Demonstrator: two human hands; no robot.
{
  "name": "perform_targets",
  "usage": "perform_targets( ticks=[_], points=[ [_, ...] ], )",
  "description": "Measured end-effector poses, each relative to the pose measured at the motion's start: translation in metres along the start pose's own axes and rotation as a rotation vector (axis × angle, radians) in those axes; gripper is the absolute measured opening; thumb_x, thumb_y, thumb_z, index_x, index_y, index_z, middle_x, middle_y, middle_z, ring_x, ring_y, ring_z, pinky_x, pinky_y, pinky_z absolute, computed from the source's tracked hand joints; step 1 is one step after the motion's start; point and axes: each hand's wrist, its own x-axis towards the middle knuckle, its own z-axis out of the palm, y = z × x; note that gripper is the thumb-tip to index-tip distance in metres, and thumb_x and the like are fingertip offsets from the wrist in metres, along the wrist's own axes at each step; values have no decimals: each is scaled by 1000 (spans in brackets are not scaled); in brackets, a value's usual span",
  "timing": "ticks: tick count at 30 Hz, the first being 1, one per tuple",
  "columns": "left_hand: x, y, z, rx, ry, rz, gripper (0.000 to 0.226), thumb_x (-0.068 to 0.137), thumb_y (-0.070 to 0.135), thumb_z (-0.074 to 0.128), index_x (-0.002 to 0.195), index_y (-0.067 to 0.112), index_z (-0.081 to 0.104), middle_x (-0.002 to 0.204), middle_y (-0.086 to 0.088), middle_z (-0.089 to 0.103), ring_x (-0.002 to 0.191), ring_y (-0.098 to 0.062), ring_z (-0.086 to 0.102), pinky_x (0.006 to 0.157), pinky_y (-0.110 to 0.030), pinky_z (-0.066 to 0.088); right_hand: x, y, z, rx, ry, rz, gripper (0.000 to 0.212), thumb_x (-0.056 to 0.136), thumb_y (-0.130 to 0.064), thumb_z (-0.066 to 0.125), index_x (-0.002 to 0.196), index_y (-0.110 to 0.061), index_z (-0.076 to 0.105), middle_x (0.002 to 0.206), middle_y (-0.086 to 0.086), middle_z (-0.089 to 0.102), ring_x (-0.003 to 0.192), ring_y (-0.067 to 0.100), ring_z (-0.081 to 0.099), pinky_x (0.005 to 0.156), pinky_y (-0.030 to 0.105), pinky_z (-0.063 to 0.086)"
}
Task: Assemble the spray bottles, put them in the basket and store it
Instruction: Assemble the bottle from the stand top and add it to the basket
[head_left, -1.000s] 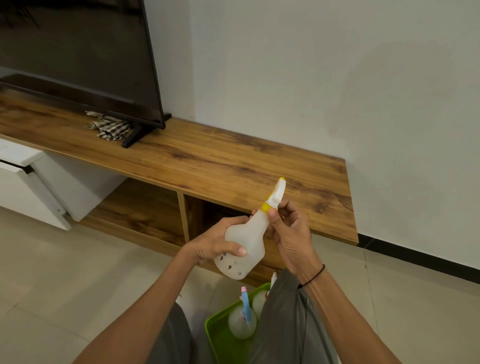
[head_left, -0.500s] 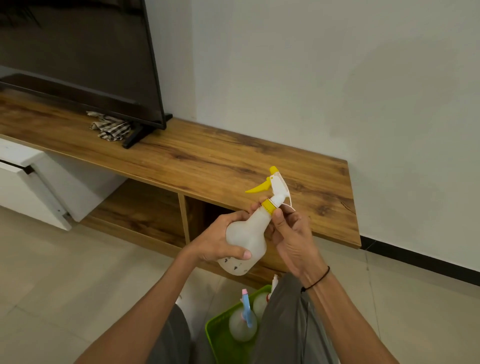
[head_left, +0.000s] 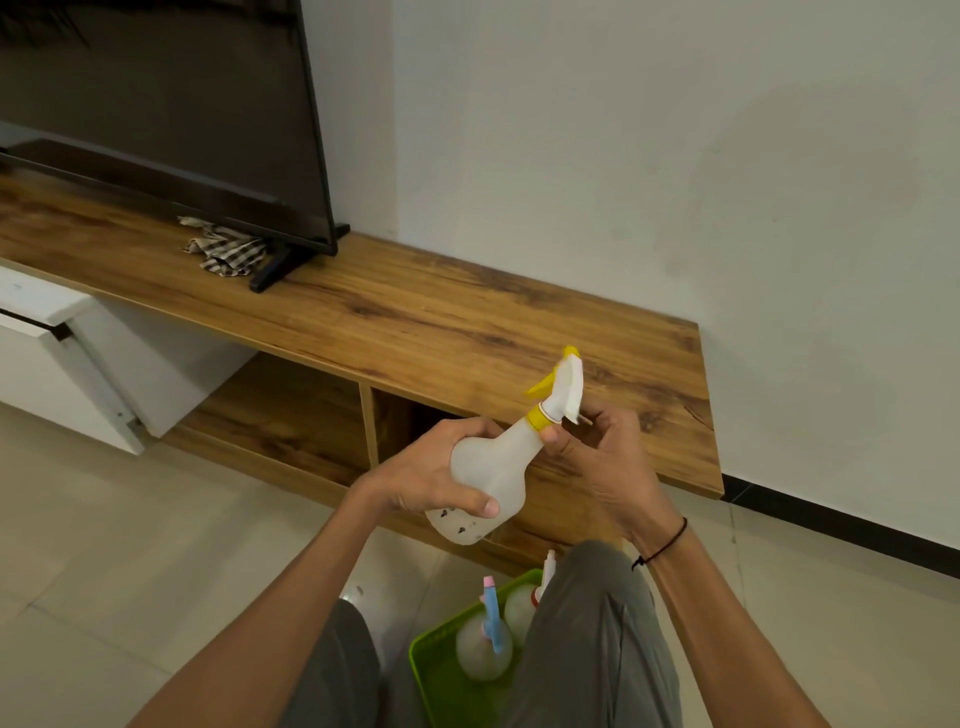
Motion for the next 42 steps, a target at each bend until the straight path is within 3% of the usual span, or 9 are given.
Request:
perform_targets(
  ticks=[4,7,14,20,24,27,32,38,42],
  points=[
    [5,4,7,258,165,-16,81,56,58,91,126,38,56,121,14,62,108,-12,66,83,-42,65,-1,-1,9,-95,201,-79,45,73,-40,90,95,-4,74,96,18,76,92,45,72,77,58,63],
    [12,10,16,489,352,18,88,52,70,86,128,47,48,121,28,49,106,0,57,79,-27,55,-3,-3,15,-145,284,-98,32,79,-34,89,99,-12,77,95,4,80,88,27,78,76,53,65],
    [19,20,18,615,590,179,99,54,79,83,136,41,45,134,18,43,114,-2,48,82,-22,49,5,-11,21,-157,343,-193,27,89,-26,81,113,-14,76,103,-4,80,101,18,76,88,48,64],
    [5,24,0,-60,566,84,76,82,84,51,149,48,45,146,14,54,134,-7,54,97,-31,56,6,-12,9,247,395,-169,21,83,-29,80,104,-22,80,108,4,81,113,28,74,91,37,64],
    [-1,21,-14,-409,169,-209,87,83,96,30,136,38,67,128,-16,74,99,-25,76,79,-35,64,7,-15,10,364,330,-176,28,76,-32,85,102,-22,81,111,4,81,113,24,75,91,36,63],
    [-1,17,-14,-602,93,-203,71,84,81,62,134,32,69,120,-19,75,88,-22,74,72,-28,65,7,-17,11,405,283,-181,30,76,-29,87,104,-23,82,114,7,80,115,25,74,92,37,62],
    [3,13,-16,-541,241,-9,93,71,29,98,147,45,47,137,8,65,136,-26,62,100,-49,61,9,-14,7,465,344,-113,35,78,-15,84,111,-8,76,116,14,78,120,35,71,90,41,64],
    [3,24,-21,-639,184,-145,81,75,83,70,142,38,63,141,-13,66,116,-30,73,83,-39,66,8,-12,9,452,330,-137,45,72,-22,88,112,-8,76,117,16,77,121,36,71,95,44,63],
    [8,14,-22,-609,280,-51,79,75,46,93,144,34,57,143,-6,63,126,-29,68,89,-38,64,9,-12,4,488,346,-120,45,73,-21,88,113,-6,75,119,17,76,121,36,71,91,41,64]
  ],
)
